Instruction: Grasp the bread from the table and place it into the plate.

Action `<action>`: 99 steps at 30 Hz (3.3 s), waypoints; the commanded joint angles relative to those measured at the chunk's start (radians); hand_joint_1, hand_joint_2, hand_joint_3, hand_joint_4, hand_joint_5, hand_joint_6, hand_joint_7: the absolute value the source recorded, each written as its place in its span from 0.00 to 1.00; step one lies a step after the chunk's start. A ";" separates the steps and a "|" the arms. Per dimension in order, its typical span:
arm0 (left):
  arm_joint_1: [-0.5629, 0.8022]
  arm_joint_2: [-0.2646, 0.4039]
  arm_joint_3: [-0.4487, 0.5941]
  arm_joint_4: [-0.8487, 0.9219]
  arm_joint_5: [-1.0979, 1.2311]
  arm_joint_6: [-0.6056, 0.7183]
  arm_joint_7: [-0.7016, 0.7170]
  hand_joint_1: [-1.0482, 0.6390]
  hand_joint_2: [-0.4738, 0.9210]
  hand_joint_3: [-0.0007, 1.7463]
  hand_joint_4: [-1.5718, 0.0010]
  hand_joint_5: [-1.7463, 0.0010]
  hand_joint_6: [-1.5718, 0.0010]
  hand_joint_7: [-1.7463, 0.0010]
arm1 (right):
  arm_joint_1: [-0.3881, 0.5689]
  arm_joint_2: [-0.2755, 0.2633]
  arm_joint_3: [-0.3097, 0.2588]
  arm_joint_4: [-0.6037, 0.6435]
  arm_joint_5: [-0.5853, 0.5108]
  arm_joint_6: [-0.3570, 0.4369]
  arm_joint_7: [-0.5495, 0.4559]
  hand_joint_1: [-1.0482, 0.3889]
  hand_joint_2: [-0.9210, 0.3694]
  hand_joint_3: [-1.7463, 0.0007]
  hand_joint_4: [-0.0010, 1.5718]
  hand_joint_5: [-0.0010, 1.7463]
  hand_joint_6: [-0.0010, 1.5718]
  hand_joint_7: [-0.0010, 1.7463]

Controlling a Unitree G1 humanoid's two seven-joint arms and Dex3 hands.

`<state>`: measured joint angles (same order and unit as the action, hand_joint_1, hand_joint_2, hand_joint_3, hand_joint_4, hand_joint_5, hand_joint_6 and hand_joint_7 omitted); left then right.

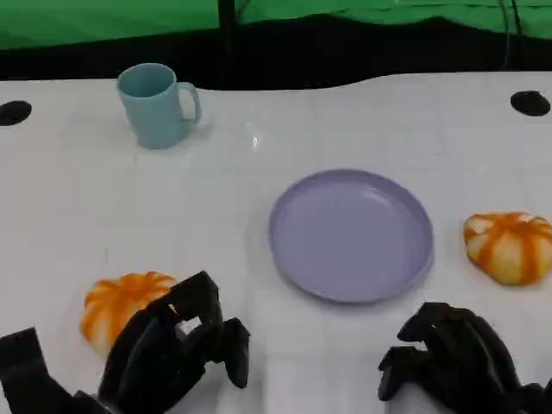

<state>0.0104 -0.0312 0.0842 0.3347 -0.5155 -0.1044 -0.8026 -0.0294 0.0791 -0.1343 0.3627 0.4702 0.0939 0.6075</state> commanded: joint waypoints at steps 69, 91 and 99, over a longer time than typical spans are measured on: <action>0.058 0.621 -0.085 -0.756 1.304 0.079 0.320 0.24 0.99 0.02 0.68 0.94 0.78 1.00 | 0.039 -0.001 0.012 -0.056 0.001 0.013 -0.019 0.01 0.15 1.00 1.00 0.43 1.00 0.21; -0.145 0.581 -0.380 -0.421 1.631 0.177 0.353 0.20 0.97 0.00 0.70 0.99 0.85 1.00 | 0.036 0.007 0.013 -0.052 0.002 0.014 -0.019 0.01 0.15 1.00 1.00 0.42 1.00 0.20; -0.198 0.574 -0.435 -0.301 1.644 0.186 0.395 0.20 0.97 0.00 0.71 1.00 0.86 1.00 | 0.032 0.006 0.013 -0.050 0.001 0.012 -0.021 0.01 0.15 1.00 0.99 0.43 1.00 0.20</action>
<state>-0.1629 0.5394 -0.3294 -0.0078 1.1177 0.0681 -0.4275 0.0052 0.0927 -0.1196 0.3092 0.4698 0.1109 0.5873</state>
